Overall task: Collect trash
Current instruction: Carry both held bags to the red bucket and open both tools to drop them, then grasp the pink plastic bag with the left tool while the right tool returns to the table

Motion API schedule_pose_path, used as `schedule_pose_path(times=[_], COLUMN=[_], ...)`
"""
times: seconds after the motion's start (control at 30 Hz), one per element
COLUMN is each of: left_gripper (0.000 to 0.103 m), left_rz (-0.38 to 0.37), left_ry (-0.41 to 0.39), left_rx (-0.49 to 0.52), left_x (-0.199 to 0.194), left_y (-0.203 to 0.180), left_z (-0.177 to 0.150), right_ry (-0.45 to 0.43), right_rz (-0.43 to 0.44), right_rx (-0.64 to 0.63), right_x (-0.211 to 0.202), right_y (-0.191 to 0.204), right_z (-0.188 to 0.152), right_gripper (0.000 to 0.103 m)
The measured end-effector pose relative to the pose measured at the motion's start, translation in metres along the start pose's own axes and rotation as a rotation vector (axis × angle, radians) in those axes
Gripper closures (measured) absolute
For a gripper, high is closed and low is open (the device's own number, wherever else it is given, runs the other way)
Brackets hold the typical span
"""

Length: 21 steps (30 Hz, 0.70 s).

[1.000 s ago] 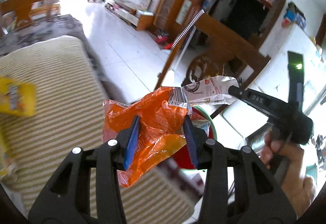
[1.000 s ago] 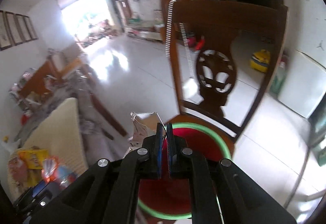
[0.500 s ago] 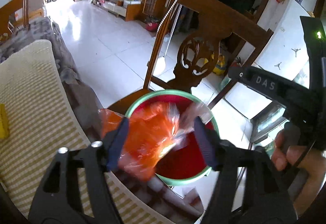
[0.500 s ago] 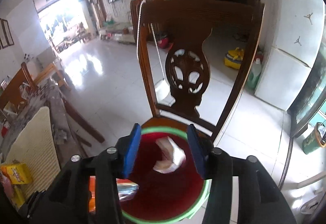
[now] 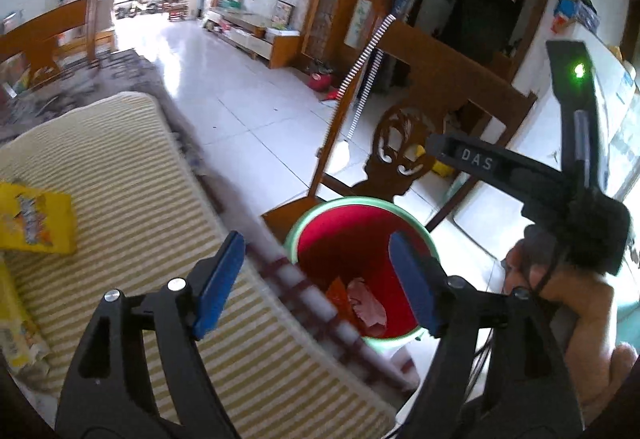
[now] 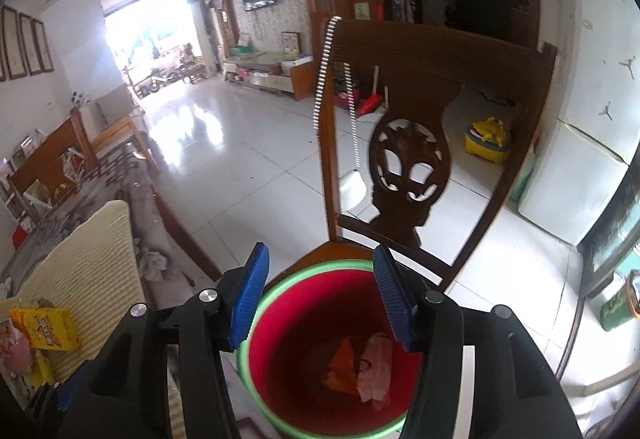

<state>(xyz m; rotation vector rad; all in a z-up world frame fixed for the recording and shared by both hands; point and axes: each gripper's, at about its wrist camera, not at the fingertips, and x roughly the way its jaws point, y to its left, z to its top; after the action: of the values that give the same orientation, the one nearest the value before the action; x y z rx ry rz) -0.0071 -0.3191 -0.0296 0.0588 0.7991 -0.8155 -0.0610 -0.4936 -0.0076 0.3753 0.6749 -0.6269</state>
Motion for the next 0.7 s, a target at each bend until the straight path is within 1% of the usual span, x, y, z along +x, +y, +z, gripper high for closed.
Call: schedule_pose_path(times=[0.1,0.2,0.3,0.33,0.37,0.43,0.5,0.6,0.63,0.7], left_gripper=[0.031,0.031,0.030,0.030,0.030,0.030,0.029,0.029,0.029,0.029], left_rz=[0.029,0.080,0.146,0.188,0.215,0.323,0.410,0.507,0.545,0.584], left_ry=[-0.014,-0.034,-0.047,-0.048,-0.048,-0.052,-0.042,0.002,0.028,0.071], left_rx=[-0.048,-0.111,-0.157,-0.171,-0.174,-0.176,-0.191,-0.260,-0.290,-0.340], left_x=[-0.023,-0.053,-0.081,-0.095,-0.103,-0.128,-0.145,-0.164,-0.169,-0.176], left_y=[0.024,0.059,0.092,0.110,0.120,0.152,0.182,0.229,0.247,0.275], left_z=[-0.009,-0.020,-0.031,-0.037,-0.040,-0.048,-0.055,-0.067,-0.073,-0.087], right_ry=[0.004,0.012,0.011,0.014,0.021,0.036,0.048,0.058,0.066,0.079], right_rz=[0.033,0.074,0.106,0.120,0.136,0.164,0.191,0.225,0.243,0.275], right_rx=[-0.039,-0.081,-0.128,-0.147,-0.167,-0.193,-0.220,-0.265,-0.279,-0.294], right_x=[-0.002,-0.003,-0.005,-0.005,-0.005,-0.005,-0.005,-0.007,-0.007,-0.007], right_y=[0.018,0.039,0.060,0.069,0.078,0.093,0.108,0.133,0.142,0.156], right_z=[-0.001,-0.004,-0.009,-0.011,-0.013,-0.018,-0.022,-0.030,-0.034,-0.039], right_gripper=[0.049,0.048,0.044,0.044,0.044,0.044,0.044,0.044,0.043,0.043])
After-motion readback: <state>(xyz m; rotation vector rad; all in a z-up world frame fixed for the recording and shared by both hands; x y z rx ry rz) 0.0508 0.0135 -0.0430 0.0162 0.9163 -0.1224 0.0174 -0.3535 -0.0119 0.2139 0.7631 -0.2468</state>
